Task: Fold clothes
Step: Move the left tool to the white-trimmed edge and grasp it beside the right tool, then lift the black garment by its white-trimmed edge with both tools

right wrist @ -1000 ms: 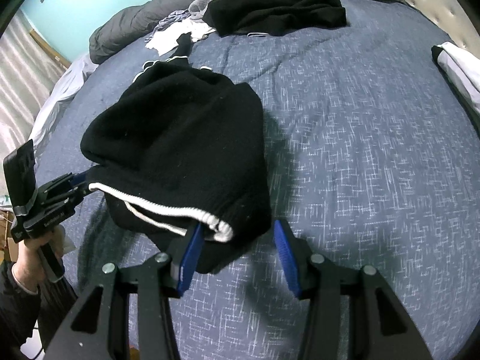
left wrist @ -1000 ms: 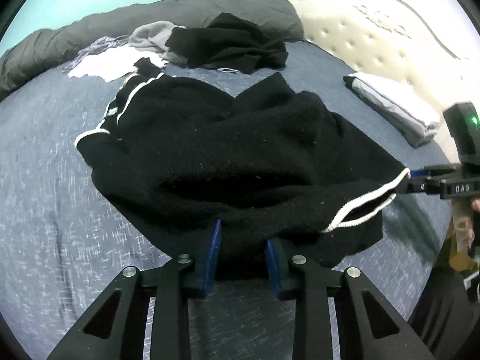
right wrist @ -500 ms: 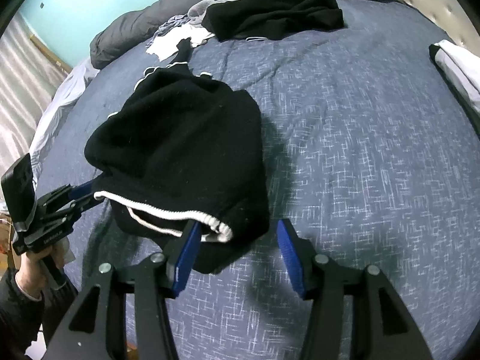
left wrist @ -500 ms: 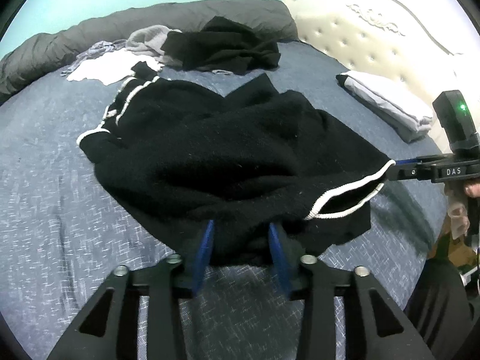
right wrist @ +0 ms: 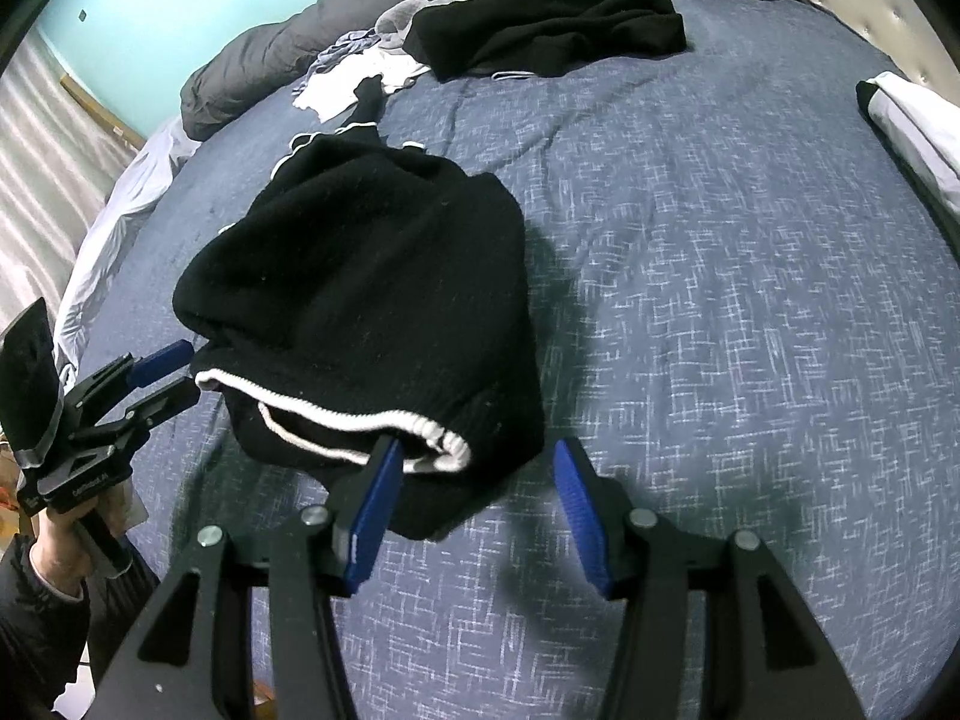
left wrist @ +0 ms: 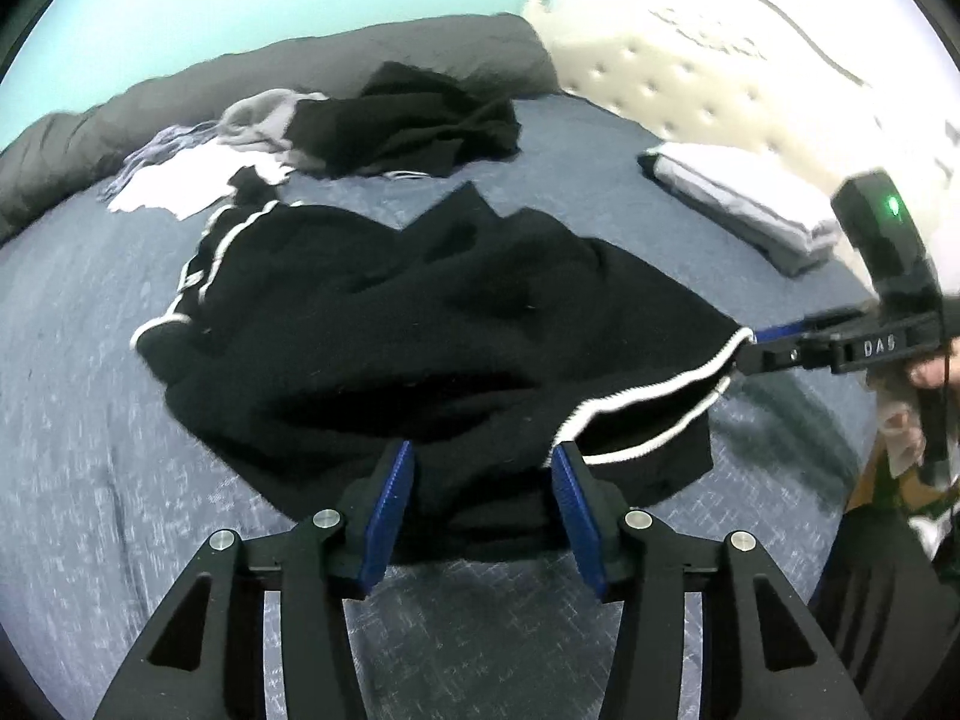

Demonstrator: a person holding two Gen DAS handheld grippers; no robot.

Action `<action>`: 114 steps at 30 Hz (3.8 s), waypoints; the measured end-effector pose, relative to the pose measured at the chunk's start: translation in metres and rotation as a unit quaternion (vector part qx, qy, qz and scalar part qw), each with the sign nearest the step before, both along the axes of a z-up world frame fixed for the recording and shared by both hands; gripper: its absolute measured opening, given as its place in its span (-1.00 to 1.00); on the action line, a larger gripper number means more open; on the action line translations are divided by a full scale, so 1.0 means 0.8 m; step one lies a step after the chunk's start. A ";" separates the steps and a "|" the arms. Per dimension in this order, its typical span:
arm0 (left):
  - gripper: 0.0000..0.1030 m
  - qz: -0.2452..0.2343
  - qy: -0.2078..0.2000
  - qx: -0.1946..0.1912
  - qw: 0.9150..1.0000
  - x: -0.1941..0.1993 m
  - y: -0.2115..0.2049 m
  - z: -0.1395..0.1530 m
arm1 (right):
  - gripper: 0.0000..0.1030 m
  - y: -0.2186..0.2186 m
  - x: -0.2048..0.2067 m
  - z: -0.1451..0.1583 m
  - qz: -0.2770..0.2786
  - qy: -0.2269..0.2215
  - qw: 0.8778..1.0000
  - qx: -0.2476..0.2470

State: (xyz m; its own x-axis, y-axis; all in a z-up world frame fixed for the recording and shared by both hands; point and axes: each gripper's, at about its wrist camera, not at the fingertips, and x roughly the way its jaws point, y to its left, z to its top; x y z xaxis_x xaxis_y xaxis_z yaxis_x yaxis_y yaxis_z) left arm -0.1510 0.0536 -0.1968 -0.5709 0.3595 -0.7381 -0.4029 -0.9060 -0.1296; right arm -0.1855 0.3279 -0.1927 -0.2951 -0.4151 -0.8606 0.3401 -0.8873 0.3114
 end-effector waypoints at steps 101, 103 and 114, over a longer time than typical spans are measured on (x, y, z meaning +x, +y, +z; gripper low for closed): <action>-0.79 0.095 0.319 -0.049 0.942 0.179 -0.130 0.630 | -0.94 -0.122 0.159 0.649 0.087 0.400 0.908 -0.091; -0.79 0.091 0.316 -0.044 0.943 0.193 -0.130 0.627 | -0.94 -0.121 0.172 0.649 0.090 0.404 0.906 -0.088; -0.79 0.103 0.255 -0.037 0.961 0.185 -0.130 0.527 | -0.94 -0.139 0.158 0.550 0.087 0.344 0.932 -0.074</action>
State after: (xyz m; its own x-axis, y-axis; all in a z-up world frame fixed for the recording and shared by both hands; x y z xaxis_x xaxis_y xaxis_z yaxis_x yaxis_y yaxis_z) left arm -0.0033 -0.0503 0.2249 -0.9186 0.1568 -0.3627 -0.2073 -0.9727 0.1044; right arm -0.0593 0.2165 0.2475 -0.6727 -0.6078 -0.4219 0.6398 -0.7643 0.0811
